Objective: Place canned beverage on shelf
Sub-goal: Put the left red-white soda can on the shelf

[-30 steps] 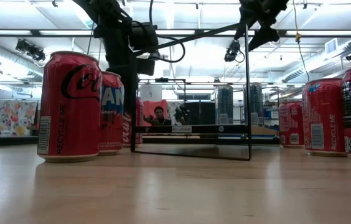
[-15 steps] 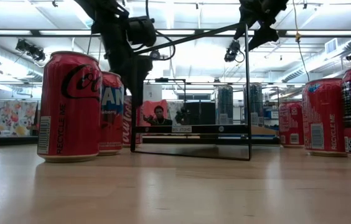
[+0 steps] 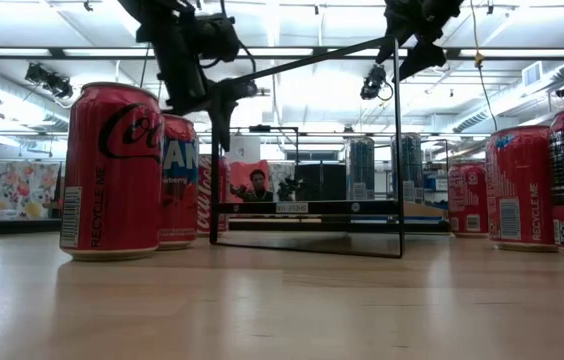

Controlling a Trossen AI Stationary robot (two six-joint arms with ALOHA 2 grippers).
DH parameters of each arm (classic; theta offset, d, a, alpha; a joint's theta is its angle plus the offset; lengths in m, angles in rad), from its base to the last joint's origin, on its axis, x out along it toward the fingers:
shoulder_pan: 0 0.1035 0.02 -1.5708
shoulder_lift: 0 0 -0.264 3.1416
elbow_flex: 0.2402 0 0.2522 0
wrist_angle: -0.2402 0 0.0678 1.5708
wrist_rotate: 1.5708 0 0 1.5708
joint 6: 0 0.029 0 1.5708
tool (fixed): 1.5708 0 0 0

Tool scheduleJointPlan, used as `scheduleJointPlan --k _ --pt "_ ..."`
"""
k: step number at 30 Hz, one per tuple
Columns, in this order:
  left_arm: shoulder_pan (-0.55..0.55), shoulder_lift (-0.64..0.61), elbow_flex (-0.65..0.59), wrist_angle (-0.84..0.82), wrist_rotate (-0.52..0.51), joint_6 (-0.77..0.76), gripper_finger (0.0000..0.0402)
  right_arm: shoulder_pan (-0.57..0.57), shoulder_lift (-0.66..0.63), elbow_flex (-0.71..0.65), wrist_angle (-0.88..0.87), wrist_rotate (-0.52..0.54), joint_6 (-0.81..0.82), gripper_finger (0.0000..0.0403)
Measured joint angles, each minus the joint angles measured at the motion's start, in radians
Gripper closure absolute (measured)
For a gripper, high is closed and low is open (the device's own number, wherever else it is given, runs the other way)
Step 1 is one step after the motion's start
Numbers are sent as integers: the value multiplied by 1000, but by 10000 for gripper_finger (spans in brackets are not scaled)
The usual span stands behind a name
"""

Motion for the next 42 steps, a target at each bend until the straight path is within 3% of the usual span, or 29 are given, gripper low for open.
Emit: scheduleJointPlan --k 5,10,19,42 --pt "-37 -9 47 -92 -54 -92 31 0 0 0 5 0 0 58" --pt "-82 -12 122 -62 -120 -99 31 0 0 0 21 -1 -21 58" --pt "-75 20 121 -67 -82 -140 4 0 0 0 67 -15 -45 58" --pt "-77 213 121 -133 30 -143 3 -1 0 0 71 -24 -63 58"
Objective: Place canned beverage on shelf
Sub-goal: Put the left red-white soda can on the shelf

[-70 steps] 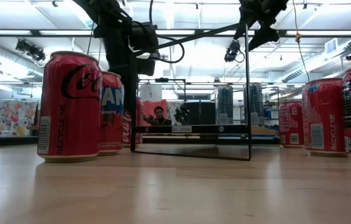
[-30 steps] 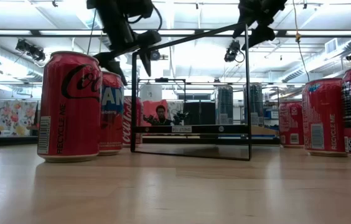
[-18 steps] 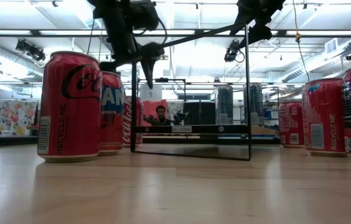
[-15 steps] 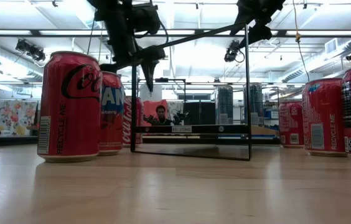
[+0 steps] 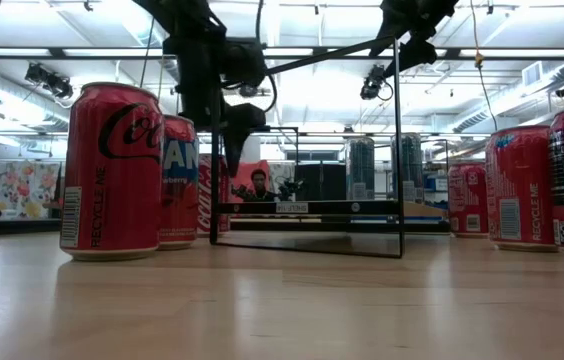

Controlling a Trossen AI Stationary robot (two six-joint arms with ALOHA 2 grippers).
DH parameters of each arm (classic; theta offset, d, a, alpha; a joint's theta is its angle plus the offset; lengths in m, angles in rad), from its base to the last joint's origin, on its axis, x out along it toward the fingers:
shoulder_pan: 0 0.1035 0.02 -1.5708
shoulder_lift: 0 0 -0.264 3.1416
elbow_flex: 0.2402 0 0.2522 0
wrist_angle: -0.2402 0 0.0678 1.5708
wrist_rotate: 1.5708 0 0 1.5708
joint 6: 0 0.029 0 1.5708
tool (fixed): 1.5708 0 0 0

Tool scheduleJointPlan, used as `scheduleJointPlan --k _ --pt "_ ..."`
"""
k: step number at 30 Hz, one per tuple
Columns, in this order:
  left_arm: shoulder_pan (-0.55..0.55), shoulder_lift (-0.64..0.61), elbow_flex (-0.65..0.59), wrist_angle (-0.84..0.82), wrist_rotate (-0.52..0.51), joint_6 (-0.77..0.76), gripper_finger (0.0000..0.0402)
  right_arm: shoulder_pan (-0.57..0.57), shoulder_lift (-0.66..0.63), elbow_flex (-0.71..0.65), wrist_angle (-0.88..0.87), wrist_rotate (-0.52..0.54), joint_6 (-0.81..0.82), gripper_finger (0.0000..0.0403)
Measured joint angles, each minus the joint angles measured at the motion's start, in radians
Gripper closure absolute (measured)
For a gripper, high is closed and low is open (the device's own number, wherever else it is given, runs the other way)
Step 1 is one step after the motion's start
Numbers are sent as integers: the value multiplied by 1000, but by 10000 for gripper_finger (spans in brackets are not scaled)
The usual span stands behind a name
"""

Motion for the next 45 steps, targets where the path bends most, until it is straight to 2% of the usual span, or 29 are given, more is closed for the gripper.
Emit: scheduleJointPlan --k 5,9,12,20,23,26,33,40,45 --pt "32 24 0 2 33 43 15 0 0 0 0 0 0 58" --pt "64 20 0 4 47 120 54 0 0 0 0 0 0 58" --pt "96 14 0 12 97 217 87 0 0 0 0 0 2 58" --pt "164 14 21 27 328 587 90 0 0 0 0 0 13 58" --pt "168 14 57 27 324 773 79 0 0 0 0 1 18 58" --pt "162 14 102 20 275 916 75 0 0 0 0 1 20 58" --pt "155 45 271 5 243 1039 72 0 0 0 0 1 48 58" --pt "128 209 557 -109 245 1109 71 0 0 0 -25 28 48 58" --pt "113 328 722 -128 248 1125 71 -1 0 0 -86 52 51 58"
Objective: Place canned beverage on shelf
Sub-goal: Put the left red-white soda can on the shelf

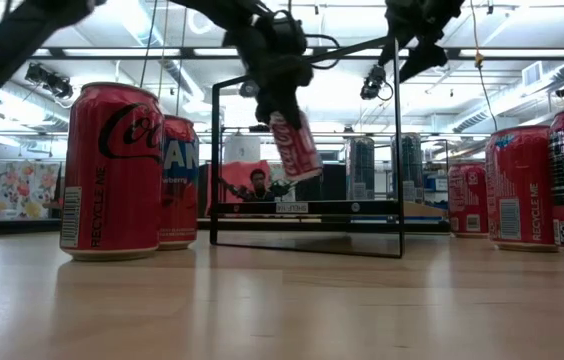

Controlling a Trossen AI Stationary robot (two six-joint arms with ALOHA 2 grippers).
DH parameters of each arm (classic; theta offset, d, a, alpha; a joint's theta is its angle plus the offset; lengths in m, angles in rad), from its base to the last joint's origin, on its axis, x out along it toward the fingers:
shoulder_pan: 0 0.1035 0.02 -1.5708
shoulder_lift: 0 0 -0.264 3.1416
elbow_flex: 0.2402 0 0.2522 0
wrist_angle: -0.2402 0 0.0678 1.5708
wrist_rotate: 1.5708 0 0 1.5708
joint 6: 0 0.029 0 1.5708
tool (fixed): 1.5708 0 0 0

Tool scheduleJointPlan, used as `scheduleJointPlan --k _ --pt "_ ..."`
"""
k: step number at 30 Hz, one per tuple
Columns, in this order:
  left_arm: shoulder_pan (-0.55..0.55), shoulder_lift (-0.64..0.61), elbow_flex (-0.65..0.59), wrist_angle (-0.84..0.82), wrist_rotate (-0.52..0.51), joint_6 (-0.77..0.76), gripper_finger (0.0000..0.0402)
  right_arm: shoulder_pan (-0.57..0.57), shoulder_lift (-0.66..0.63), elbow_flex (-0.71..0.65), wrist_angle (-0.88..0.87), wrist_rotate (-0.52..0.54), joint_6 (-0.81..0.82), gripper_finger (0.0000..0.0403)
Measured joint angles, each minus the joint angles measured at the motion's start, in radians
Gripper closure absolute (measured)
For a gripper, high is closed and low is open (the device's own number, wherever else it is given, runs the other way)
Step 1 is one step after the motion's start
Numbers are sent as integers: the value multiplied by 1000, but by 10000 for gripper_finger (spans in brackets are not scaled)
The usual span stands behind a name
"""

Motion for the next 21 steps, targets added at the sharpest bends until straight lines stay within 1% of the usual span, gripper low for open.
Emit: scheduleJointPlan --k 3,5,9,12,18,21 --pt "-9 49 64 6 -2 20 70 0 0 0 -23 3 16 58" --pt "-16 73 81 23 -4 22 70 0 -1 0 -34 8 28 58" --pt "-35 89 82 59 -2 23 70 0 -9 0 -55 35 43 58" --pt "-56 93 81 117 -2 47 70 0 -11 0 -58 41 47 58" --pt "-91 130 80 101 -2 93 70 0 -11 0 -53 40 51 58" --pt "-101 149 78 76 -5 55 70 0 -11 0 -52 41 55 58"
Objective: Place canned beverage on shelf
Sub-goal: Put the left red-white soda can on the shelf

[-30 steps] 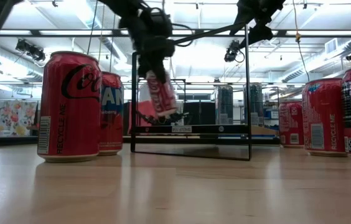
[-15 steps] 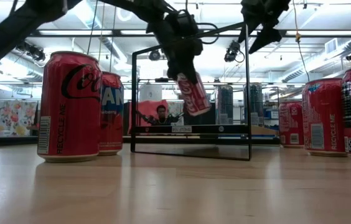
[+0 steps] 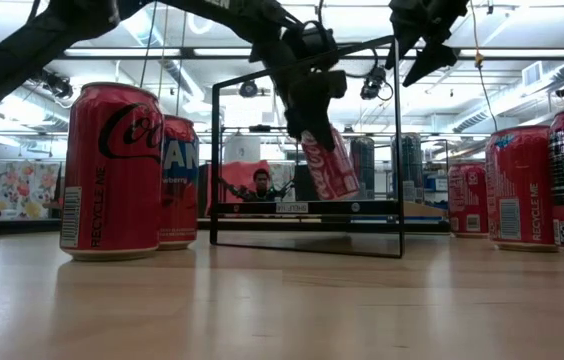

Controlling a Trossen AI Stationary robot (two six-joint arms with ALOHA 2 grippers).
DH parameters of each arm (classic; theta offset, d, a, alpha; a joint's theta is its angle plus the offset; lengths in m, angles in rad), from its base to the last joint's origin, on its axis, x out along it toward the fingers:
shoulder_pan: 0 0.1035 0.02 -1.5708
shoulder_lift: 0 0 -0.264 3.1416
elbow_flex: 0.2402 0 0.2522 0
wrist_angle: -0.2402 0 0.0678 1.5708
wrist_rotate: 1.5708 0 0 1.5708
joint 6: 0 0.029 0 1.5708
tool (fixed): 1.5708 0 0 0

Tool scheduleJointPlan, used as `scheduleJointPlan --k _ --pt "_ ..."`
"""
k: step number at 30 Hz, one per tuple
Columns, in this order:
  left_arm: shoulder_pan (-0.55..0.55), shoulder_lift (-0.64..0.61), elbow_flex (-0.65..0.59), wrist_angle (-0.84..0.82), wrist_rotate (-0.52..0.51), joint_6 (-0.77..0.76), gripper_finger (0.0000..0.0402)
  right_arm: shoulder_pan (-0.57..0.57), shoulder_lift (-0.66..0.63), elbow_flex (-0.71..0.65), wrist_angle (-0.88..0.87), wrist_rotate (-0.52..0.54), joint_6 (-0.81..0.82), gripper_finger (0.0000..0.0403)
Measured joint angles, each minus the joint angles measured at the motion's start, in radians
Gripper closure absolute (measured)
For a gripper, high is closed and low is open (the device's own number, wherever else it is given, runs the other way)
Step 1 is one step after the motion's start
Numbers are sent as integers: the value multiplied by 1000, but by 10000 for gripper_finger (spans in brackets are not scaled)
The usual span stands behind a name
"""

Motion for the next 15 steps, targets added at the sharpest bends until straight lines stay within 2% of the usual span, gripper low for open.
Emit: scheduleJointPlan --k 7,15 --pt "4 7 42 -89 1 -92 70 0 0 0 5 0 11 58" --pt "21 8 103 -75 5 -161 70 -14 0 0 3 19 22 58"
